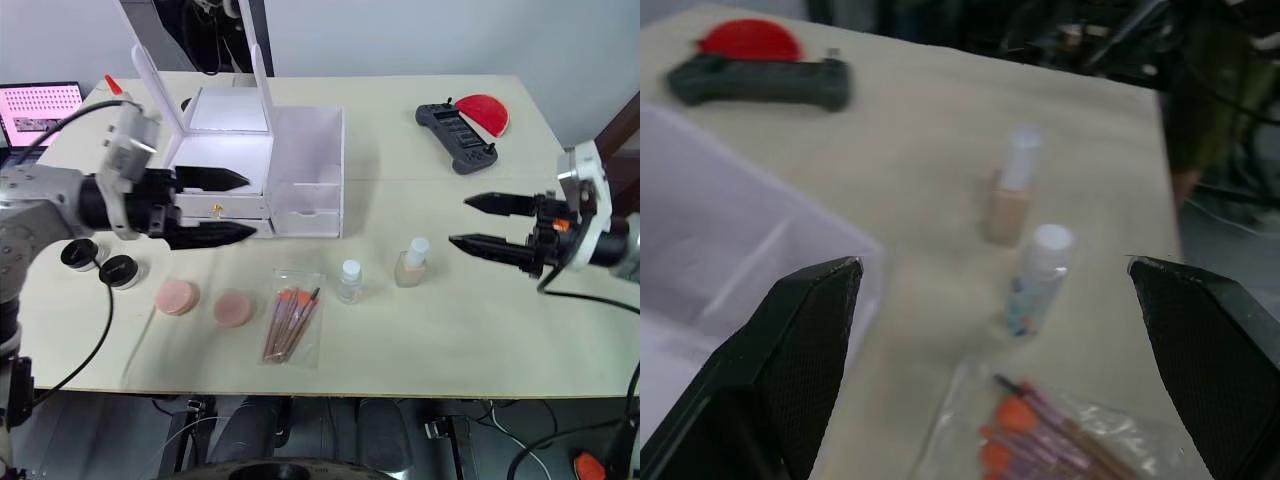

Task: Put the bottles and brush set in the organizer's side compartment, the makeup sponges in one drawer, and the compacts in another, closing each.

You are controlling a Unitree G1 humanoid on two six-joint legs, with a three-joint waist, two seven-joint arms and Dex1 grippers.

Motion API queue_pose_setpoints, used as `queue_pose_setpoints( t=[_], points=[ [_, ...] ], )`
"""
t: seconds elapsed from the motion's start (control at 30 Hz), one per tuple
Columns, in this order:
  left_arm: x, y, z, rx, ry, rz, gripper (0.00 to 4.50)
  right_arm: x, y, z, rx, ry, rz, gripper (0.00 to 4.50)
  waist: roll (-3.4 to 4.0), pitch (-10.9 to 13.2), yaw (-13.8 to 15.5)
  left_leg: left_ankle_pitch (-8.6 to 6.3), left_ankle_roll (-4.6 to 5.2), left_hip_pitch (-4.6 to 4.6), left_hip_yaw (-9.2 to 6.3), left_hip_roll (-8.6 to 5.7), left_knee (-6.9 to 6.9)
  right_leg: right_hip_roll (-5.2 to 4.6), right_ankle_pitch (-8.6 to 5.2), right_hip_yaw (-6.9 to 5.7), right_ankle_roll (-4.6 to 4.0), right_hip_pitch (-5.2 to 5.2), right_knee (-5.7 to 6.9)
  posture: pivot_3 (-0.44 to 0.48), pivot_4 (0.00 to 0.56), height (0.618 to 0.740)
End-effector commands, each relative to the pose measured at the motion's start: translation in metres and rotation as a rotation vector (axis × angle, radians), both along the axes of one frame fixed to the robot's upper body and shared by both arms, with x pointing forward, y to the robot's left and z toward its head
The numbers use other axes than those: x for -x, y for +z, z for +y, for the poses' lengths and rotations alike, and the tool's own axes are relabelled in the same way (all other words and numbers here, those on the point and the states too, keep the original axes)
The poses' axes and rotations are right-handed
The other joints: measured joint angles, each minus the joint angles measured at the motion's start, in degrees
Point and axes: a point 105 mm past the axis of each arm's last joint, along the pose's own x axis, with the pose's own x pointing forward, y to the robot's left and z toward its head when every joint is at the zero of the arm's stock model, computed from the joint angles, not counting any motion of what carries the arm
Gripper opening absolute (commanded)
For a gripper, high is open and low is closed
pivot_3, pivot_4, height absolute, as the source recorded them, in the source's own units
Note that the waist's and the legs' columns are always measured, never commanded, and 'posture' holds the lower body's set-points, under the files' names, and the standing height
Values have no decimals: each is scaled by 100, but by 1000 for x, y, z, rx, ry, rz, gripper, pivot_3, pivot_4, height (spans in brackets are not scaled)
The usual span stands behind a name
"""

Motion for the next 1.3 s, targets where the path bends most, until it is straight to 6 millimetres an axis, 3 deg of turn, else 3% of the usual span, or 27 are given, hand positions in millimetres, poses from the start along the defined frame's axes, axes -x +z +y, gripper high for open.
queue_pose_setpoints(
  t=[0.03,0.2,0.4,0.63,0.8,1.17,1.27,1.3],
  points=[
    [7,9,-15,-24,-105,-71,4487,20,5,-11,32,-102,-53,4444,-1,0,9,0,0,1,0,0,1,0,0,0,-1,2,-1,0,150,740],
    [5,7,-28,-29,-201,-74,4487,57,-21,-33,78,-279,4,4444,-11,-1,26,0,1,-1,4,1,9,0,-12,0,-17,11,-8,0,150,740],
    [0,7,-28,-10,-223,-62,4487,60,-25,-18,85,-275,-13,4444,-17,2,-46,0,1,2,13,10,31,0,-4,0,-16,14,-15,0,150,740],
    [-16,10,-4,27,-64,-99,4487,27,-28,21,126,-232,-84,4444,-30,8,6,0,1,-8,13,10,31,-1,-1,-1,-22,13,-28,0,150,740],
    [-11,1,4,43,23,-74,4487,2,-33,40,118,-221,-107,4444,-34,10,15,-2,5,-12,9,9,17,-2,5,-1,-32,5,-29,0,150,740],
    [-5,-4,5,70,100,-85,4487,-25,-54,40,124,-227,-93,4444,-43,13,17,-2,5,-11,4,6,20,-1,4,-3,-30,10,-27,0,150,740],
    [-6,-4,5,63,105,-90,4500,-26,-57,41,123,-222,-89,3630,-43,13,7,-2,5,-11,5,6,21,-2,4,-3,-30,10,-27,0,150,740],
    [-6,-5,5,60,105,-92,4500,-26,-59,41,131,-218,-89,3162,-43,13,8,-2,5,-11,5,6,20,-2,4,-3,-30,10,-27,0,150,740]
  ],
)
